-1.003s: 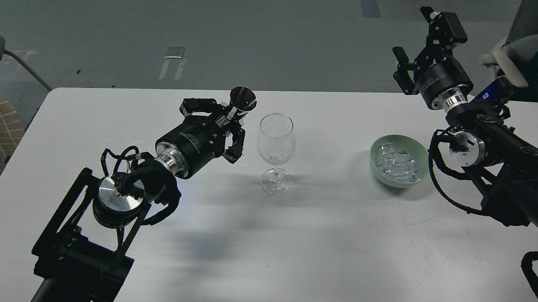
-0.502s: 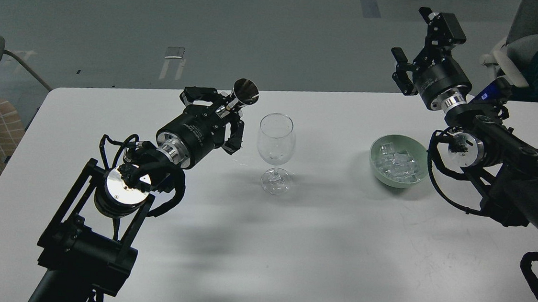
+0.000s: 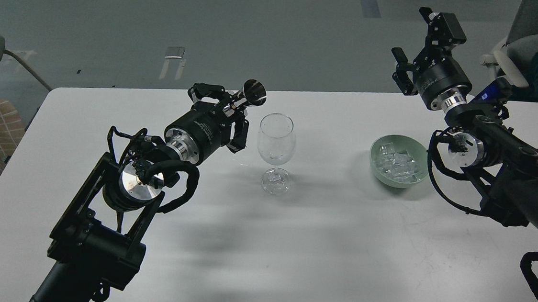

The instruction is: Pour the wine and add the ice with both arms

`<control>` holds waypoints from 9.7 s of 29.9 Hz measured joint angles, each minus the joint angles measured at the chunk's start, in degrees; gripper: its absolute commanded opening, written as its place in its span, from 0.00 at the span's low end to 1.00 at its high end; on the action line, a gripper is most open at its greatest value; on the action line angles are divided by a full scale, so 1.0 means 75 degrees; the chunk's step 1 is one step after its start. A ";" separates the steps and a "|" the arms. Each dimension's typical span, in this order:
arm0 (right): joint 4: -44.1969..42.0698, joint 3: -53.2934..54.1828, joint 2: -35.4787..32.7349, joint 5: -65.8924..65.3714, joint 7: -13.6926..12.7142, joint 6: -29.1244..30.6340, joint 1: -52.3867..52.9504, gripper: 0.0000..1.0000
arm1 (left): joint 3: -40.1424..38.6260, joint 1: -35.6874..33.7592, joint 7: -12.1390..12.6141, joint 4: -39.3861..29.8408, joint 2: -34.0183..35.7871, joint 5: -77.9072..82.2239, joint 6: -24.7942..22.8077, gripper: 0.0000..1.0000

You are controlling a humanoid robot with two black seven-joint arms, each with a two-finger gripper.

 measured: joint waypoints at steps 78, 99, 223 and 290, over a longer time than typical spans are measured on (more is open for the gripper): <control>-0.0006 0.0013 -0.0022 0.0000 0.0000 -0.0041 0.0012 1.00 | 0.0903 -0.0022 -0.0112 -0.0163 -0.0046 0.3207 -0.0078 0.00; 0.0007 0.0012 -0.0020 0.0000 0.0000 -0.0041 0.0012 1.00 | 0.1194 -0.0089 -0.0285 -0.0161 -0.0046 0.4602 -0.0077 0.00; 0.0018 -0.0011 -0.0005 -0.0023 0.0000 -0.0172 0.0000 1.00 | -0.3667 0.1324 -0.0404 0.3025 0.0202 -0.2479 -0.2245 0.59; 0.2907 -0.3175 -0.3971 -1.0689 0.0001 -0.3116 -0.0831 0.94 | -0.3746 0.2182 0.0334 0.2816 0.1467 -0.2537 -0.4871 0.98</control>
